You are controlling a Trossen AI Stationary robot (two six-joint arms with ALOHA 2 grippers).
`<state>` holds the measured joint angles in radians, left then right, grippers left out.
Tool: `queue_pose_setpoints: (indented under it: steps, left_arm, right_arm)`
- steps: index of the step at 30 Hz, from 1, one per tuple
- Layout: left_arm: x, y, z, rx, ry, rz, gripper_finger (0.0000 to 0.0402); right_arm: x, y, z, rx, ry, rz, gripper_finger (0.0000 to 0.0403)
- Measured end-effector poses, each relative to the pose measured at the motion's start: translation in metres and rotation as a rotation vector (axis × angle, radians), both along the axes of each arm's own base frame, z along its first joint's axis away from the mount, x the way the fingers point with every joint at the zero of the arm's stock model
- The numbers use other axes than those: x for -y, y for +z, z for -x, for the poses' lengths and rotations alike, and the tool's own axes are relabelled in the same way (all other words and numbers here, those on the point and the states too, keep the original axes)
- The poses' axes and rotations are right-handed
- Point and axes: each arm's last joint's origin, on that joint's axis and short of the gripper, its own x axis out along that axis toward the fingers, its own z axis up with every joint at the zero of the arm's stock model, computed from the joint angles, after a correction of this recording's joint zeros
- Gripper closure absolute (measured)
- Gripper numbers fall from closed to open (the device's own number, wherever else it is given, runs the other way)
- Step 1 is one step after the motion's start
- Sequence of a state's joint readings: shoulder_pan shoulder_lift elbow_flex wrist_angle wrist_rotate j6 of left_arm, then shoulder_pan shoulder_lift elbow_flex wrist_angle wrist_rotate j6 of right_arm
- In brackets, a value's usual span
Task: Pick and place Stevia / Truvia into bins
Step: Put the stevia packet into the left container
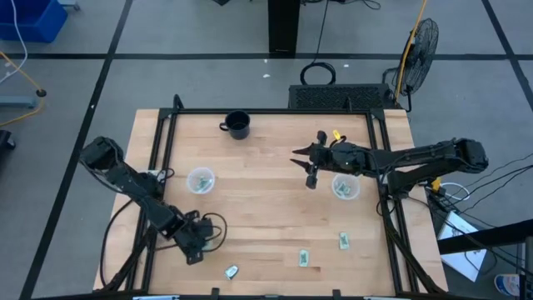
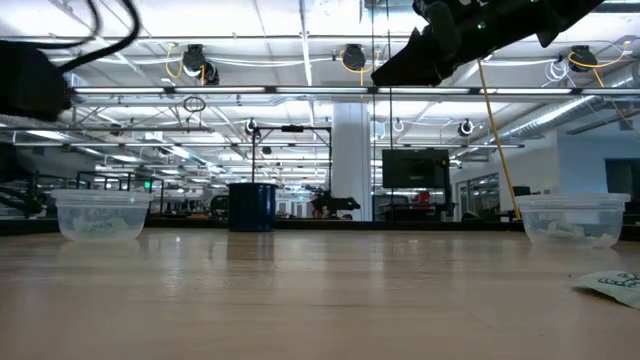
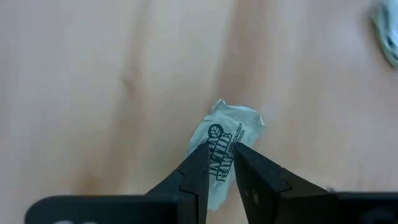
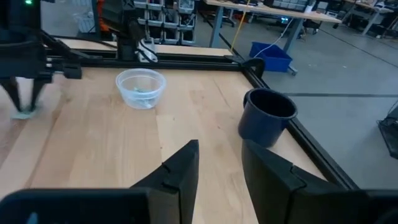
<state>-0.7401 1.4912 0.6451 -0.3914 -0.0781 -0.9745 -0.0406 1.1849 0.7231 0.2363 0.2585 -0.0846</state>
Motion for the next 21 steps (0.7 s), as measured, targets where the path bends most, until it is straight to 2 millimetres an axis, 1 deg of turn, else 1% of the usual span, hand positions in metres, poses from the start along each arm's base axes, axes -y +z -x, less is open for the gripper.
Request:
queue_pose_setpoints:
  steps: [5, 9, 12, 15, 21]
  left_arm:
    - [-0.017, 0.004, -0.017, 0.065, -0.026, -0.102, 0.0318]
    - [-0.024, 0.018, -0.036, 0.129, -0.079, -0.122, 0.0318]
    - [-0.03, 0.026, -0.043, 0.11, -0.11, -0.131, 0.0319]
    - [-0.035, 0.028, -0.044, 0.075, -0.081, -0.13, 0.032]
    - [-0.044, 0.023, -0.031, -0.085, -0.004, -0.171, 0.0317]
  right_arm:
    - [0.0, -0.007, -0.005, -0.024, -0.006, -0.02, 0.0289]
    - [0.0, -0.016, -0.009, -0.067, -0.005, -0.021, 0.0289]
    - [0.0, -0.021, -0.011, -0.086, -0.005, -0.023, 0.0289]
    - [-0.002, -0.023, -0.012, -0.097, 0.004, -0.023, 0.0289]
    - [-0.009, -0.025, -0.012, -0.12, 0.03, -0.022, 0.0289]
